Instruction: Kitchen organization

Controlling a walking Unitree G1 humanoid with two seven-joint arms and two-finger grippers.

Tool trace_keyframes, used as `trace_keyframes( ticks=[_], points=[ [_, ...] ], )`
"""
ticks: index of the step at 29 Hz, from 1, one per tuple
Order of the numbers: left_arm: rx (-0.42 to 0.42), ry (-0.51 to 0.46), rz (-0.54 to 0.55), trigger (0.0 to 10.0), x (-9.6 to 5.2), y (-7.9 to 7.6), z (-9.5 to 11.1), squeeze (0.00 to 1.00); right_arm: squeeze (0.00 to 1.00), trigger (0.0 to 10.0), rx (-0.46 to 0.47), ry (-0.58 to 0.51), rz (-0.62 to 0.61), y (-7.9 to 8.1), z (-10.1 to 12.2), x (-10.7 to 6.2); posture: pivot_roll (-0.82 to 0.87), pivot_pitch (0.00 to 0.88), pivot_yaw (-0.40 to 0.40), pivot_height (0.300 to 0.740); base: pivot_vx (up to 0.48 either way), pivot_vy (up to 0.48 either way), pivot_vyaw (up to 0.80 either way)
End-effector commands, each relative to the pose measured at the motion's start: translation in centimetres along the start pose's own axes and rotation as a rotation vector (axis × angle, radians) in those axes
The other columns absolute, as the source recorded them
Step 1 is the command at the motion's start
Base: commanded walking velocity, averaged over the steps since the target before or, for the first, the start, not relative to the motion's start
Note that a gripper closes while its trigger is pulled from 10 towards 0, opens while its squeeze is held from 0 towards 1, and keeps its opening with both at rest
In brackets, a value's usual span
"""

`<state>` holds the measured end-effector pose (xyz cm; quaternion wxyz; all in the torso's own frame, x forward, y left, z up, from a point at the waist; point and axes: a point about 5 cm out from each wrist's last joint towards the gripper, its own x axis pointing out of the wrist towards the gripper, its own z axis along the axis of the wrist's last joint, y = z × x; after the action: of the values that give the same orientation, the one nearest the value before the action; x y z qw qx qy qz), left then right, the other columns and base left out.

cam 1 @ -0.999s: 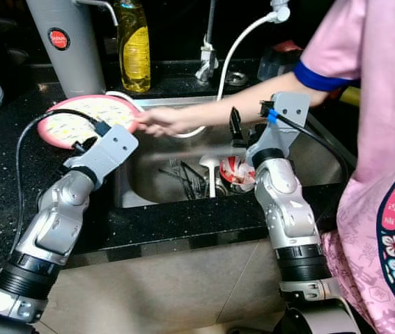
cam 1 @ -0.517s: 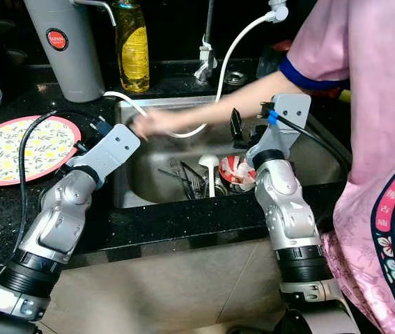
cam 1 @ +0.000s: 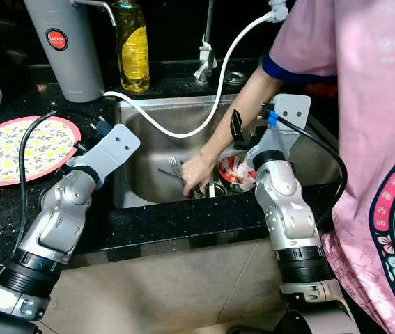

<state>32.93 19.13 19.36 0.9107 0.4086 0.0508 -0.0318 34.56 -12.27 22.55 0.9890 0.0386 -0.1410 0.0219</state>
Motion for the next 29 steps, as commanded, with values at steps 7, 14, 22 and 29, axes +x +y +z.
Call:
trace_keyframes(
  ticks=[7,14,22,29],
  points=[
    [0.003,0.01,-0.01,10.0,0.07,-0.36,-0.1,0.0,0.0,10.0,-0.014,-0.002,0.0,-0.07,0.1,-0.17,0.08,0.0,-0.006,0.74,0.0,0.0,0.0],
    [0.003,0.008,-0.01,10.0,0.01,-0.48,0.01,0.0,0.0,10.0,-0.01,-0.003,0.012,0.25,0.14,0.11,0.09,0.0,-0.01,0.74,0.0,0.0,0.0],
    [0.002,0.007,-0.01,10.0,0.02,-0.59,0.11,0.0,0.0,10.0,-0.014,0.001,0.018,0.26,0.06,-0.1,0.08,0.0,-0.012,0.74,0.0,0.0,0.0],
    [0.002,0.008,-0.01,10.0,0.12,-0.63,0.13,0.0,0.0,10.0,-0.012,-0.002,0.005,0.13,0.1,-0.18,0.07,0.0,0.003,0.74,0.0,0.0,0.0]
  ],
)
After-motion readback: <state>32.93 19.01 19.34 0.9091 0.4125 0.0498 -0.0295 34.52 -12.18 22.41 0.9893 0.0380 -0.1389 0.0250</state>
